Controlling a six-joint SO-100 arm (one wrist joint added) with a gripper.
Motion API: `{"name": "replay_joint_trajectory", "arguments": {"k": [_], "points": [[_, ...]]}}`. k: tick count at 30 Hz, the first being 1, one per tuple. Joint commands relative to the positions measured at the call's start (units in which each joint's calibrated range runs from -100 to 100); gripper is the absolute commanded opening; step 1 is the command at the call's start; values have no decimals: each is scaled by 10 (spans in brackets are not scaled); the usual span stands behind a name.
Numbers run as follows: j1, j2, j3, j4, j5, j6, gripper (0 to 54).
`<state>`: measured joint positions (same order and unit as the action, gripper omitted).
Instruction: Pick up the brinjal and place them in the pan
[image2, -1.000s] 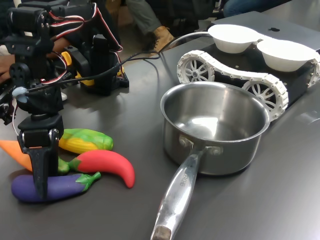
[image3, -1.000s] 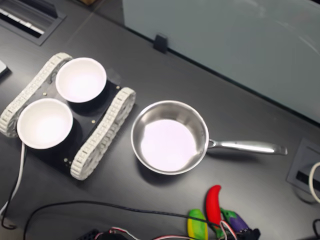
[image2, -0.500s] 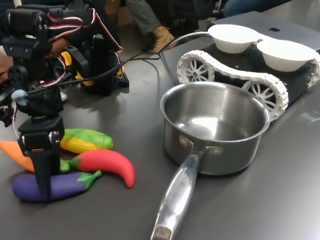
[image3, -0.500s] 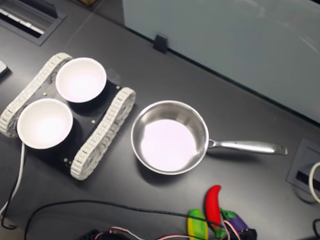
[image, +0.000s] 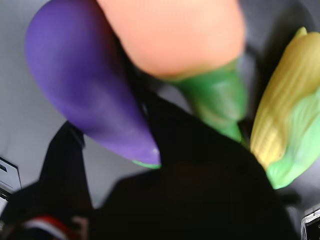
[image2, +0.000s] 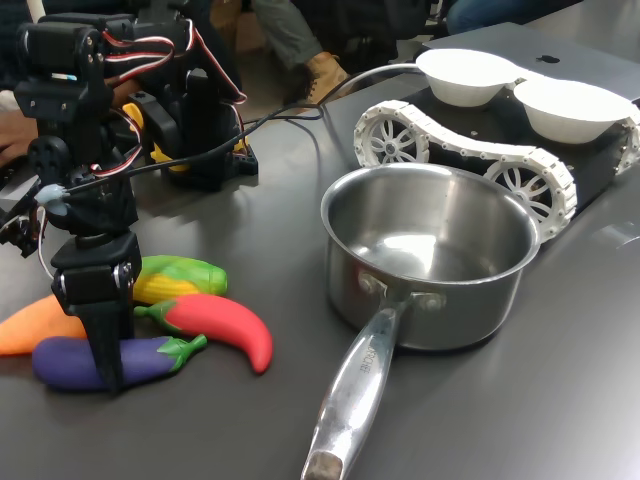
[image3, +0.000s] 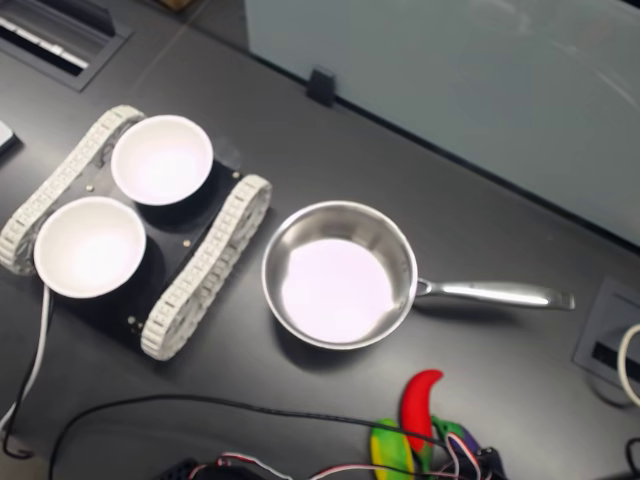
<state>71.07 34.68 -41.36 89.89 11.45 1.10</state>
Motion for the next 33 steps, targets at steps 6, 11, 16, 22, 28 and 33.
{"name": "replay_joint_trajectory", "arguments": {"k": [6,11,16,22,28,33], "points": [[10,-6,5,24,-1,10,158],[15,-15,15,21,-2,10,19],[15,-31,31,14,-8,10,0],[14,-66,65,-6,-8,10,0],[12,-99,83,-23,-9,10,0],[18,-113,68,-29,-16,10,0]]}}
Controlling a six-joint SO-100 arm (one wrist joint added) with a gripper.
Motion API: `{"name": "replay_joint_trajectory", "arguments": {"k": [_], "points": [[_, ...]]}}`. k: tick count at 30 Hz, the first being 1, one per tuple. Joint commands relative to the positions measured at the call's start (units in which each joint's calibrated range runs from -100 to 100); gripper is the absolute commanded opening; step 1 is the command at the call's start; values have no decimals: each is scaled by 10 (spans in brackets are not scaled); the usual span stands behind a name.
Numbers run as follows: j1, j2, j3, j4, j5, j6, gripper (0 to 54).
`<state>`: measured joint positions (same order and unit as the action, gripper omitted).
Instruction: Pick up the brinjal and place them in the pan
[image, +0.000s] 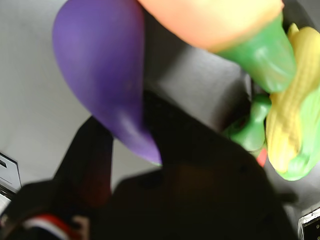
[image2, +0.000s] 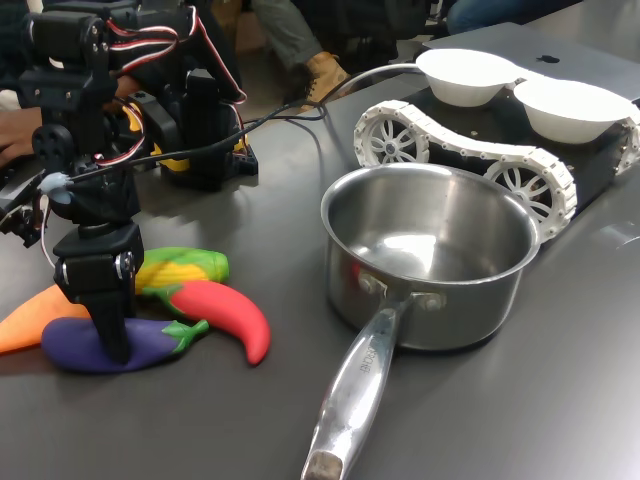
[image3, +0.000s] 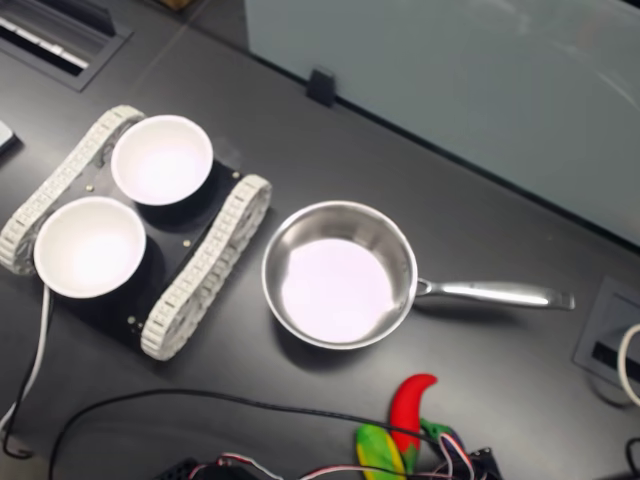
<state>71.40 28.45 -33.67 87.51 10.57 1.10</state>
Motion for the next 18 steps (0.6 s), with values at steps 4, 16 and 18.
{"name": "replay_joint_trajectory", "arguments": {"k": [4,16,18], "points": [[25,-63,-20,-22,-14,10,0],[41,-118,-49,-27,-23,10,0],[45,-130,-47,-34,-23,10,0]]}}
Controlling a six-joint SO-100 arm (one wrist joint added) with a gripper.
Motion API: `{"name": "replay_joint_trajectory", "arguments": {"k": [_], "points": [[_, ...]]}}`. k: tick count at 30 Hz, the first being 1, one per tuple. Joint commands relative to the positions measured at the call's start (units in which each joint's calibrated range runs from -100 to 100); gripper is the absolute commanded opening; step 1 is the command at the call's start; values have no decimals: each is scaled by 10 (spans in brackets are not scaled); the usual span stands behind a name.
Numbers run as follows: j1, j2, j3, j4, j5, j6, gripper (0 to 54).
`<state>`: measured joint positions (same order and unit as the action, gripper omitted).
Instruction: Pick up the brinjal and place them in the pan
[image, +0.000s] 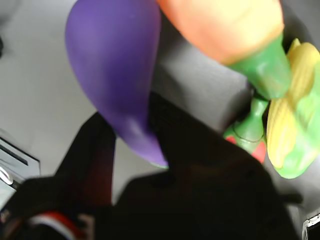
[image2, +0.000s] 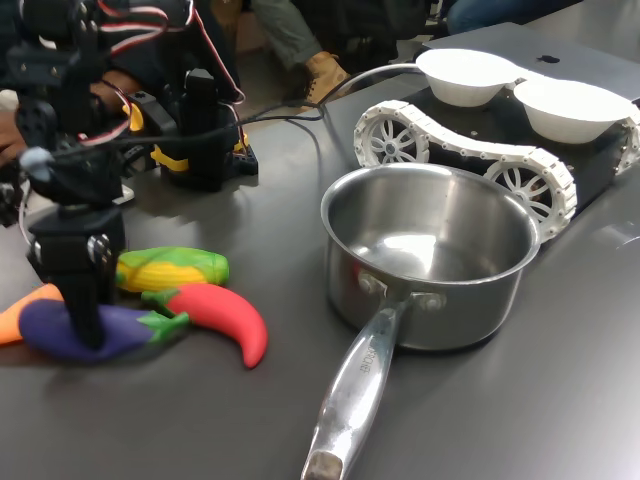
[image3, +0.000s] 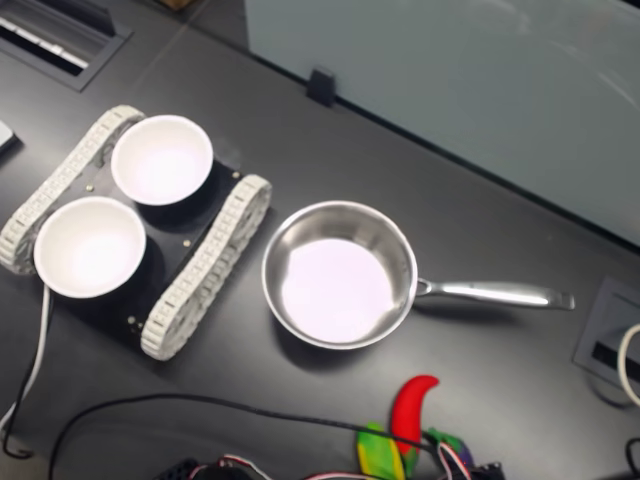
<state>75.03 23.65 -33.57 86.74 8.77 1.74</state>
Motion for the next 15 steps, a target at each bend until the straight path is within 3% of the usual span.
{"name": "replay_joint_trajectory", "arguments": {"k": [1,15], "points": [[10,-88,-44,-33,-5,4,0],[9,-175,-21,-86,-19,4,0]]}}
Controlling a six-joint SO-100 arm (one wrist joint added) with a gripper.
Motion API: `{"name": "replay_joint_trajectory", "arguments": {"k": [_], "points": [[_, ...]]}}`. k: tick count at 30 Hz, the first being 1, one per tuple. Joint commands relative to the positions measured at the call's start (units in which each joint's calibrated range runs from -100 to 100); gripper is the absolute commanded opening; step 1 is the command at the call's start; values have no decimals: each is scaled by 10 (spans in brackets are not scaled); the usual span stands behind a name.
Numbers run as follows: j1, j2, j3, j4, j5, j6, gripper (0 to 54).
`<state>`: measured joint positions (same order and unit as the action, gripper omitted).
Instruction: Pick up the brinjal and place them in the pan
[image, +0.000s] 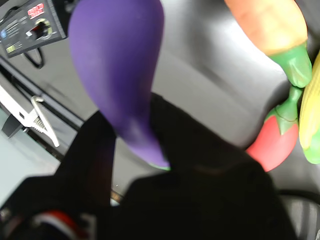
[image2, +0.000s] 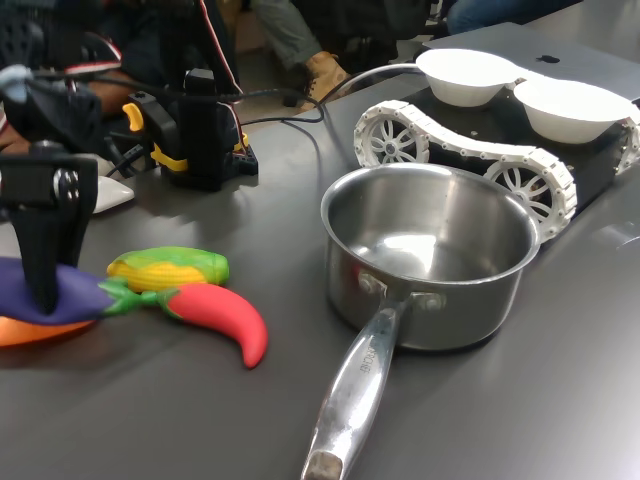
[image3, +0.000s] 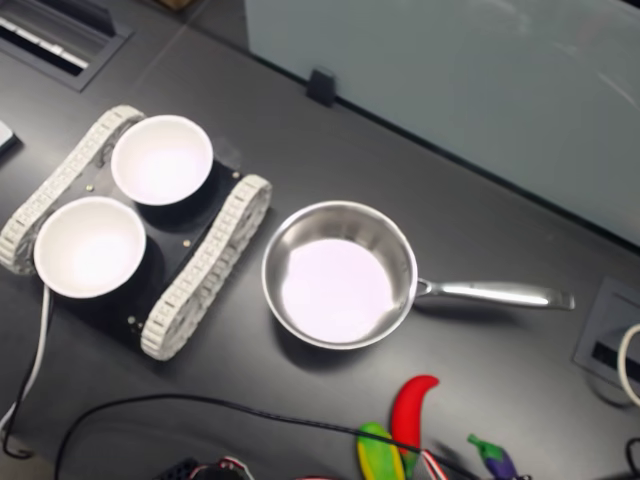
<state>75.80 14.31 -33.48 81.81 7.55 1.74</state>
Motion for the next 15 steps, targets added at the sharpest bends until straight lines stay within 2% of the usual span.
{"name": "replay_joint_trajectory", "arguments": {"k": [1,15], "points": [[-1,-88,-21,-38,-8,4,0],[-57,-206,37,-84,-36,2,0]]}}
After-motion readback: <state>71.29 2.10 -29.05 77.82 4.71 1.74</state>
